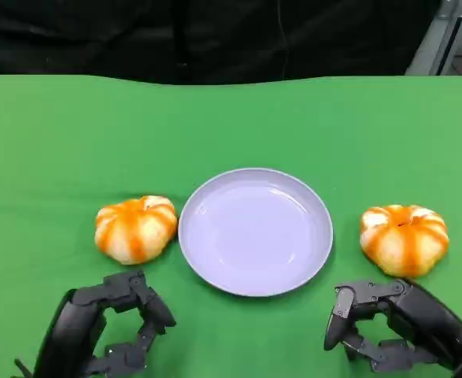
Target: Grasp the bread from the table and place it into the plate.
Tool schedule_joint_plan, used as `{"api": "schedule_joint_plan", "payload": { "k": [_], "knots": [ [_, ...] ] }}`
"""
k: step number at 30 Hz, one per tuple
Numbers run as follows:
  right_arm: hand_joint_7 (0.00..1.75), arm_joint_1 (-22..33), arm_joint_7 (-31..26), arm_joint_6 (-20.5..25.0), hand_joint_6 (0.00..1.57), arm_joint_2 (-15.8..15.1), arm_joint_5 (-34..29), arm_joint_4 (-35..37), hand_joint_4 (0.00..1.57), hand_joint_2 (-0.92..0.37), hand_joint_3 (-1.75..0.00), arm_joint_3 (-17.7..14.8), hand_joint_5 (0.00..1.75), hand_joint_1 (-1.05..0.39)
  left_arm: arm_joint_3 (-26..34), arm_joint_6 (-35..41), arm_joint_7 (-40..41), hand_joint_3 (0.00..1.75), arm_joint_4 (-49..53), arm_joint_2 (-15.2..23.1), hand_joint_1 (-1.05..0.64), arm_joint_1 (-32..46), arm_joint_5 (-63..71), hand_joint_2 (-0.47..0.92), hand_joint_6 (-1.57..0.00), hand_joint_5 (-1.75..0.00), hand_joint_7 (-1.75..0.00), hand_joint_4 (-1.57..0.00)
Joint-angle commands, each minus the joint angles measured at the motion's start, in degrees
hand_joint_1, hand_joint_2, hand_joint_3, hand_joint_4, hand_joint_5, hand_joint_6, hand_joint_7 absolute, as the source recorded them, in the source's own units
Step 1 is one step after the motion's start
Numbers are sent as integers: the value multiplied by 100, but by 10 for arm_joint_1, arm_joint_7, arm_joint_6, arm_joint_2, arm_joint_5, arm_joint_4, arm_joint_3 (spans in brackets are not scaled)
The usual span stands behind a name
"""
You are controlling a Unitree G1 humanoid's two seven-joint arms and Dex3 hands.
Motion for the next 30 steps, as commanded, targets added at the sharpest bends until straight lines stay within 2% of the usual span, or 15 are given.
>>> {"api": "schedule_joint_plan", "payload": {
  "k": [1, 4, 5, 6, 10, 11, 13, 15, 18, 26, 27, 30],
  "knots": [
    [115, 1, 2, 0, 81, -10, 8, -3, 74, -75, -77, -5, 166, -12, 2, -3, -1, 110, 0, 8, 3, -1, -2, 54, -89, -153, -120, -80],
    [114, 0, 0, -3, 81, -11, 5, -5, 74, -75, -77, -5, 166, -11, 6, -9, 6, 105, 2, 7, 3, -3, 2, 56, -89, -146, -116, -80],
    [114, 1, -1, -2, 81, -11, 4, -6, 74, -75, -77, -5, 166, -11, 7, -10, 6, 103, 3, 6, 2, -3, 1, 55, -91, -133, -107, -82],
    [114, 1, -1, -2, 81, -11, 3, -6, 74, -75, -77, -5, 166, -11, 7, -10, 5, 102, 3, 6, 1, -3, 1, 55, -91, -128, -103, -83],
    [114, 1, -1, -1, 81, -11, 3, -7, 74, -76, -76, -4, 166, -12, 9, -8, 7, 102, 4, 7, 1, -3, 2, 55, -93, -122, -98, -84],
    [114, 1, -1, -1, 81, -11, 4, -6, 74, -76, -76, -5, 166, -11, 10, -6, 9, 84, 4, 7, -5, -3, 3, 62, -94, -100, -76, -85],
    [114, 1, 0, -2, 81, -11, 5, -4, 73, -76, -77, -5, 166, -11, 12, -4, 10, 50, 5, 7, -11, -4, 4, 78, -108, -63, -29, -93],
    [114, 0, 2, -3, 81, -11, 6, -2, 73, -76, -77, -5, 167, -11, 14, 2, 11, 37, 2, 7, -14, -2, 3, 83, -111, -50, -12, -93],
    [114, 0, 2, -3, 81, -10, 7, -2, 73, -76, -77, -5, 167, -11, 15, 5, 12, 30, 1, 6, -16, -1, 3, 86, -111, -45, -5, -93],
    [114, 0, 2, -2, 81, -11, 6, -2, 73, -76, -76, -5, 167, -11, 19, 4, 14, 26, 6, 9, -16, -7, -3, 88, -112, -42, -3, -94],
    [114, 1, 2, -1, 81, -12, 6, -1, 73, -76, -76, -5, 167, -11, 24, 3, 14, 16, 11, 11, -24, -12, -8, 90, -97, -31, -1, -88],
    [115, 1, 2, -1, 81, -13, 5, -1, 73, -75, -76, -5, 166, -12, 31, 1, 12, 9, 18, 11, -30, -17, -13, 92, -87, -22, 0, -85]
  ]
}}
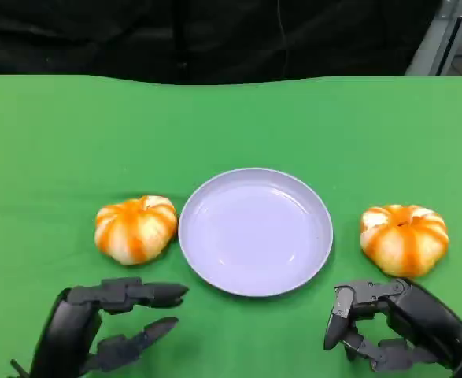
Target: Grasp the bread from the table and place it into the plate.
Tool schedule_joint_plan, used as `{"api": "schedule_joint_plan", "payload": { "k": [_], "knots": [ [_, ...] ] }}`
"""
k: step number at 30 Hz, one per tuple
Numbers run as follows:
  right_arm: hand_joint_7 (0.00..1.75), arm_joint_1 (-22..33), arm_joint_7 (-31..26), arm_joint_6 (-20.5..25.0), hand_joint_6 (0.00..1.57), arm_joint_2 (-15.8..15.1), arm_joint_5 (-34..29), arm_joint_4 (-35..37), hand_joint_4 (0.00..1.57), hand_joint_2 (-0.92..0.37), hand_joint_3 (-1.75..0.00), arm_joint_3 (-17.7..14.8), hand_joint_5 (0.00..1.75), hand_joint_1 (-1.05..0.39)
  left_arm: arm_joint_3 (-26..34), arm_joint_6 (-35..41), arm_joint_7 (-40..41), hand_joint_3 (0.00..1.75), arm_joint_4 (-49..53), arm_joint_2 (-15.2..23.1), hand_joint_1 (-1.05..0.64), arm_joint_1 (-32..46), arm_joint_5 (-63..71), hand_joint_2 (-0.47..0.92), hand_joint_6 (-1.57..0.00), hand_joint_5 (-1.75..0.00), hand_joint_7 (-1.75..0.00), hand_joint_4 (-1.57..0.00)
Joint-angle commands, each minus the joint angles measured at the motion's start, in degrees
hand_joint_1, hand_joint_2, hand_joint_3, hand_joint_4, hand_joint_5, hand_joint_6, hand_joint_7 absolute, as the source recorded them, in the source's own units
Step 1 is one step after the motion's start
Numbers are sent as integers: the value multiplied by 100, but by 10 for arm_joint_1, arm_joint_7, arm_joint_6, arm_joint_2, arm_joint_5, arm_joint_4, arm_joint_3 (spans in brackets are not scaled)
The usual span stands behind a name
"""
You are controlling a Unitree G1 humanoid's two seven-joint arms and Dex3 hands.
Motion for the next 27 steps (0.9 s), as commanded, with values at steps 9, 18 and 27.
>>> {"api": "schedule_joint_plan", "payload": {
  "k": [9, 18, 27],
  "knots": [
    [115, 0, 3, 0, 81, -12, 6, 2, 73, -75, -77, -4, 166, -11, 29, 7, 18, 7, 3, 17, -37, -17, 2, 92, -76, -11, 0, -84],
    [116, 0, 3, 0, 81, -12, 6, 2, 73, -75, -77, -5, 166, -11, 31, 8, 21, 7, 2, 16, -37, -16, 6, 92, -75, -8, 0, -85],
    [116, 0, 3, -2, 80, -12, 5, 2, 73, -75, -77, -5, 166, -11, 34, 7, 24, 7, 0, 19, -37, -19, 7, 92, -75, -6, 0, -86]
  ]
}}
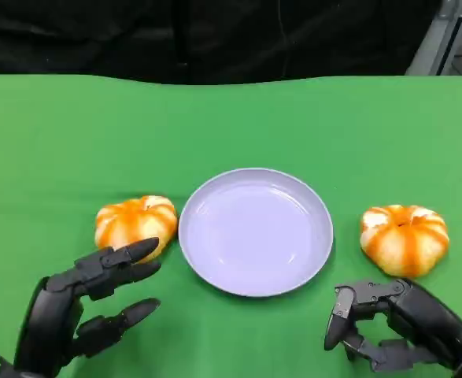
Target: Grasp the bread from the table and place it into the plate.
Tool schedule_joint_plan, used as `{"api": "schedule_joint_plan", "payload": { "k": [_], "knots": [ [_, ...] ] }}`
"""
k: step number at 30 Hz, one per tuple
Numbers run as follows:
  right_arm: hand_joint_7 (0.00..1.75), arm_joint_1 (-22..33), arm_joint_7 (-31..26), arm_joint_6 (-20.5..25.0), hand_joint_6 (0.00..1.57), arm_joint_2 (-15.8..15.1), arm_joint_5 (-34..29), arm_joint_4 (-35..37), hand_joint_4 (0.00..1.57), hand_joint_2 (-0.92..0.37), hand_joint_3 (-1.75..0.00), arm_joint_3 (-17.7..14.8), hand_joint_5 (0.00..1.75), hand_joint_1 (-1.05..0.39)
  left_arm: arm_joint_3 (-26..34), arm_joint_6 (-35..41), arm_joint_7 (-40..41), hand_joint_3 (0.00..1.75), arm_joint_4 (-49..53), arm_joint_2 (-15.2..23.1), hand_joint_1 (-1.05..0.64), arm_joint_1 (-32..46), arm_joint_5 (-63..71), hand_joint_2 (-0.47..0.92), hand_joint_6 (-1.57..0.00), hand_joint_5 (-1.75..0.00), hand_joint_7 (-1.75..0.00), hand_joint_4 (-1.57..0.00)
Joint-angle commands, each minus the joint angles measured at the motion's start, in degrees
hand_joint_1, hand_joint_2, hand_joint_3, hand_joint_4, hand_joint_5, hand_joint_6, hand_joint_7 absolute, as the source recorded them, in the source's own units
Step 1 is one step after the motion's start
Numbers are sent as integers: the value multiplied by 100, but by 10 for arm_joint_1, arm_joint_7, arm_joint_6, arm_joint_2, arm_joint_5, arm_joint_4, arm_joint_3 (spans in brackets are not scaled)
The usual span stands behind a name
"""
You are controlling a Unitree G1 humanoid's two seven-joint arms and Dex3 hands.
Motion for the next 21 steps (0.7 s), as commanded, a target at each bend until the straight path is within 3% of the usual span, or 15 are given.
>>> {"api": "schedule_joint_plan", "payload": {
  "k": [1, 17, 21],
  "knots": [
    [116, 0, 1, -3, 80, -11, 4, 2, 73, -75, -77, -4, 166, -11, 9, 2, 12, 6, -6, 17, -40, -8, 4, 92, -70, -4, 0, -83],
    [116, 0, 0, -4, 80, -11, 3, 3, 73, -74, -79, -4, 166, -10, 12, 1, 16, 6, -8, 19, -42, -10, 6, 92, -66, -2, 0, -82],
    [115, 4, 0, 1, 80, -10, 4, -5, 72, -75, -78, -3, 165, -11, 39, 5, 66, 7, -27, 53, -52, -42, 61, 92, -60, 0, 0, -69]
  ]
}}
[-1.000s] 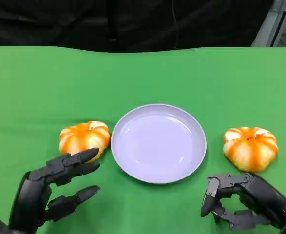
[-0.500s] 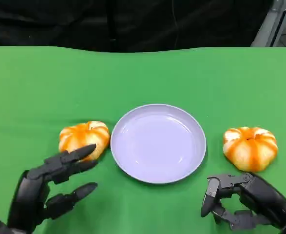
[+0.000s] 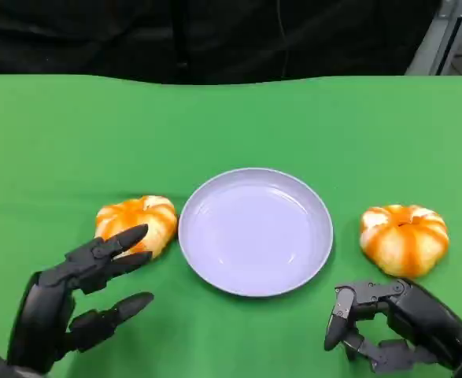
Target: Grasp the bread from the table and place it into the plate.
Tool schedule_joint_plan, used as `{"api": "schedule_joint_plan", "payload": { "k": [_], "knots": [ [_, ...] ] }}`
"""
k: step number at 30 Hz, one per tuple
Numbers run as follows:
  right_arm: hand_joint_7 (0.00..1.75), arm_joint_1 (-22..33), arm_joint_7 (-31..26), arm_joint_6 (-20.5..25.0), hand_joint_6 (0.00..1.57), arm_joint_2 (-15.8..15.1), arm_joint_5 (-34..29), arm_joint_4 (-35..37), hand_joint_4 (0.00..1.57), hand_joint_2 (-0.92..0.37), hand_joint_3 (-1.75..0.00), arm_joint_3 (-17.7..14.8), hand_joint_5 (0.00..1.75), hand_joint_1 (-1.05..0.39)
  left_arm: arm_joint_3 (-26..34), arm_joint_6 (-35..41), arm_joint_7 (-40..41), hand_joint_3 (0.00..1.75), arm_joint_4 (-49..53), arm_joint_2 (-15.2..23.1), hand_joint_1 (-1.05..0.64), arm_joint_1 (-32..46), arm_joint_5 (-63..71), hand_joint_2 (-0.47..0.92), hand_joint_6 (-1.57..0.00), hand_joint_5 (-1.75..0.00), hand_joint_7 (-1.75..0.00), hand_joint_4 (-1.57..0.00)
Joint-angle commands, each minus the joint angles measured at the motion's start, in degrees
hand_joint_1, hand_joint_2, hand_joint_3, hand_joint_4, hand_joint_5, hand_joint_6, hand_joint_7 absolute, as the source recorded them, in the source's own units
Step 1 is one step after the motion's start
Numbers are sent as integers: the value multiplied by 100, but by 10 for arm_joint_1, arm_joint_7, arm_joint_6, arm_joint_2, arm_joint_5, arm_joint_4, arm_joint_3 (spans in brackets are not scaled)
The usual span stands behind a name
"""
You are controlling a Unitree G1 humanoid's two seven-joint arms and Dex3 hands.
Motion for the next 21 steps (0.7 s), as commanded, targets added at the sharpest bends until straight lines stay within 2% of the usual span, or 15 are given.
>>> {"api": "schedule_joint_plan", "payload": {
  "k": [1, 15, 21],
  "knots": [
    [115, 4, 0, 1, 80, -10, 4, -6, 72, -75, -78, -3, 165, -11, 25, 5, 46, 7, -23, 39, -53, -31, 36, 92, -60, 0, 0, -68],
    [114, 5, 0, 2, 81, -10, 4, -6, 72, -77, -74, -3, 165, -11, 15, 7, 70, 7, -24, 44, -54, -31, 47, 92, -59, 0, 0, -67],
    [114, 5, 2, 5, 81, -9, 8, -7, 73, -77, -75, -3, 166, -10, 23, 5, 139, 7, -33, 61, -56, -42, 128, 92, -63, -2, -1, -71]
  ]
}}
